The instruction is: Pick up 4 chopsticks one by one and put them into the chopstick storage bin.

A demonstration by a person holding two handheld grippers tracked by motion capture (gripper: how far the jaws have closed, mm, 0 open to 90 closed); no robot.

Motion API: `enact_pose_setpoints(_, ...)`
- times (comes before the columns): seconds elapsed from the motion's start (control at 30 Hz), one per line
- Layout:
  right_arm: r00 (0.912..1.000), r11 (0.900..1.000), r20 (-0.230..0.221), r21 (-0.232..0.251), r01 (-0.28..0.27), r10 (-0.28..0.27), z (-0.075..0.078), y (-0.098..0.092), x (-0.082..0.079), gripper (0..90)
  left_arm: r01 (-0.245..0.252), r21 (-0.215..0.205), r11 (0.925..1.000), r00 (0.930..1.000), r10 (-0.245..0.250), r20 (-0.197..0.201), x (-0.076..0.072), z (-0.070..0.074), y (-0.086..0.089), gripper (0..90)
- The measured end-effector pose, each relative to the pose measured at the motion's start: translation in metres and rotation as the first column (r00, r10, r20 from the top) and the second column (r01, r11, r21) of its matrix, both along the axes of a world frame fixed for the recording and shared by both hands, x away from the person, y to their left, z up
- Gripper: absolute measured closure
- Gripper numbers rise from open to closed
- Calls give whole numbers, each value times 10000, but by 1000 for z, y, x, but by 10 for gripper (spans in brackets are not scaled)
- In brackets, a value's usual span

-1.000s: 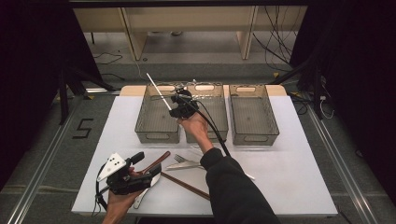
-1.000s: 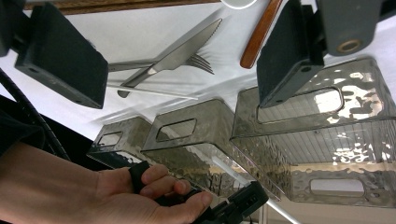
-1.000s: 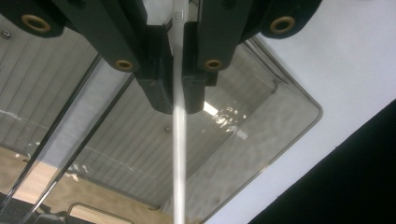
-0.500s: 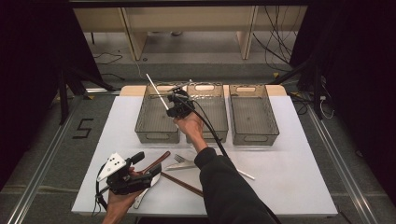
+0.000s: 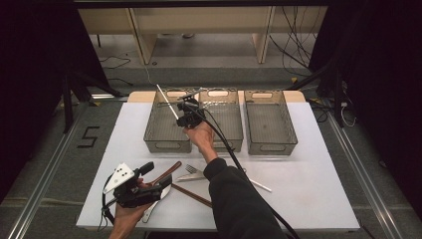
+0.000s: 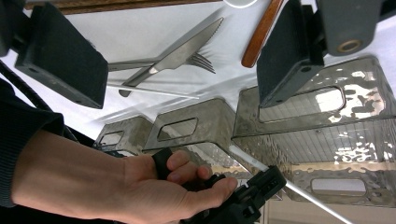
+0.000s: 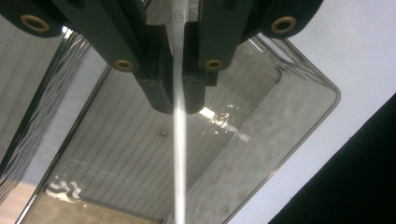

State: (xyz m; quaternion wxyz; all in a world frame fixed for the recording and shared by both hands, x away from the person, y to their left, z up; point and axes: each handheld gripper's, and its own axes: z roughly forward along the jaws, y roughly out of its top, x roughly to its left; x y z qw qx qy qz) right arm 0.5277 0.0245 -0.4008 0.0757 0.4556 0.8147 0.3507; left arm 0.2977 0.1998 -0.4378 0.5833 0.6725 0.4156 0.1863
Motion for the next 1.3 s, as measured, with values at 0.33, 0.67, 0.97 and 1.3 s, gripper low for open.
enact_pose_setpoints(0.33, 9999, 9999, -122, 15, 111, -111, -5, 2, 2, 697, -9, -10, 10000, 10000, 9, 3, 0, 0, 0, 162)
enact_pose_setpoints(0.67, 9997, 9977, 36, 638, -243, 241, 12, -9, 0, 435, -19, -12, 10000, 10000, 19, -1, 0, 0, 1, 162)
enact_pose_setpoints(0.97, 9882, 9875, 543, 589, -1464, 1432, 30, -23, -21, 356, -39, 18, 10000, 10000, 39, -4, 0, 0, 1, 161)
enact_pose_setpoints(1.3, 9711, 9729, 1002, 603, -2232, 2166, 44, -47, -47, 311, -36, 22, 10000, 10000, 36, -40, 0, 0, 0, 161)
